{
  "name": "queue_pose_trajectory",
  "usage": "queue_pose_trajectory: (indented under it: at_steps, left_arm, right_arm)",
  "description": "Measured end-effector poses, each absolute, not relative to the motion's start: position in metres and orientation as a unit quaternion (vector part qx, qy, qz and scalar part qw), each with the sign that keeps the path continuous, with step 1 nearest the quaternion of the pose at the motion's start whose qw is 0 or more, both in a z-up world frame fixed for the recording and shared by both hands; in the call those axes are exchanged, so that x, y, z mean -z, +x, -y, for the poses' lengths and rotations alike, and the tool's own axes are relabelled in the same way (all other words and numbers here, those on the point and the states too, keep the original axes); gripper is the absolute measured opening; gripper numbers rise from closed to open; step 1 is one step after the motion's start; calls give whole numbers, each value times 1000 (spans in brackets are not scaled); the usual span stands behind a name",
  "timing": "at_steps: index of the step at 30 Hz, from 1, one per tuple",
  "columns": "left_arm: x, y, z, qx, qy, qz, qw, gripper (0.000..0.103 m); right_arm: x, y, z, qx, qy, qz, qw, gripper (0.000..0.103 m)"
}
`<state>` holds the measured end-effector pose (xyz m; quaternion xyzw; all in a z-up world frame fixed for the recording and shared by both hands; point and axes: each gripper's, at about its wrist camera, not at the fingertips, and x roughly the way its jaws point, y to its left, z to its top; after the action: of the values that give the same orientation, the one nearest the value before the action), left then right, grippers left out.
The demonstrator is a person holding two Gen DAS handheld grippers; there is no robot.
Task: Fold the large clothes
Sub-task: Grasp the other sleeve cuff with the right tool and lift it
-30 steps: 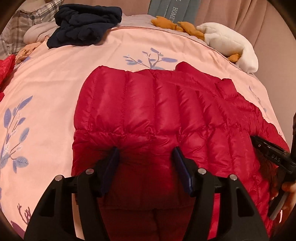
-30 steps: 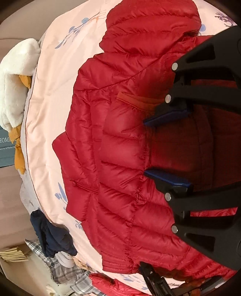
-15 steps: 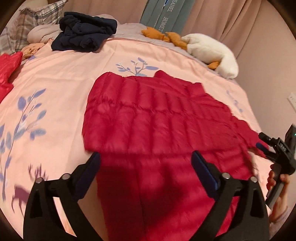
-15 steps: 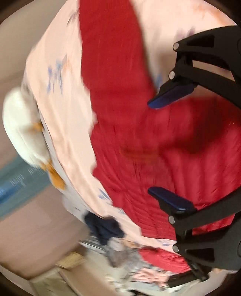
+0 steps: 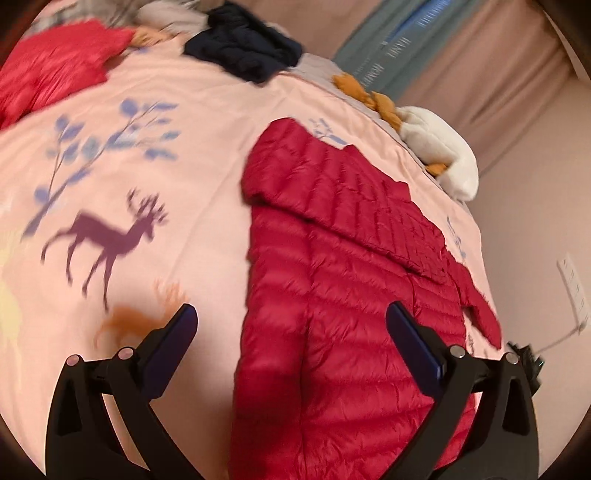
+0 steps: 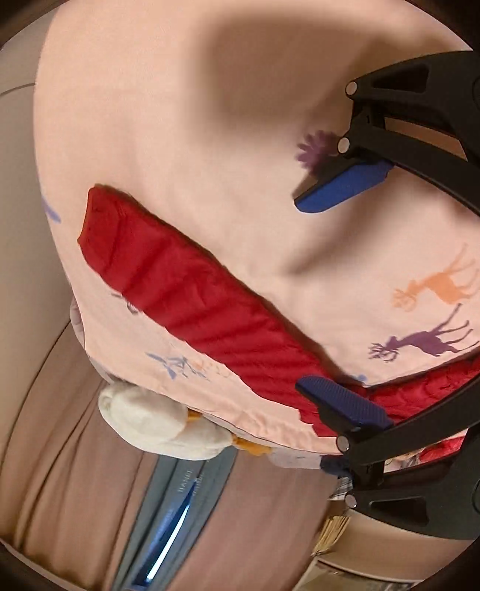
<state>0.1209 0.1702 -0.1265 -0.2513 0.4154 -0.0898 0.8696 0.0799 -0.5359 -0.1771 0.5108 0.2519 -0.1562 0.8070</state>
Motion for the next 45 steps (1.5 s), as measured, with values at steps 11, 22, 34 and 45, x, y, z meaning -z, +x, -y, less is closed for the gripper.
queue_pose_trajectory:
  at_steps: [11,22,34,45]
  left_arm:
    - [108,117,-158,80,-241,-408,877,102]
    - [99,121,-142,81,-238,-400,881,102]
    - [95,118,-145,99,-263,-390,877,102]
    - [96,136,-118,172,-301,-400,848,102]
  right_arm:
    - [186,121,575,191,533,-214,796,88]
    - [209,126,603,265,564,-162,765,16]
    - [104,145,546,219,398,-159,876,5]
    - [26,204,351,46,123,-220,967,5]
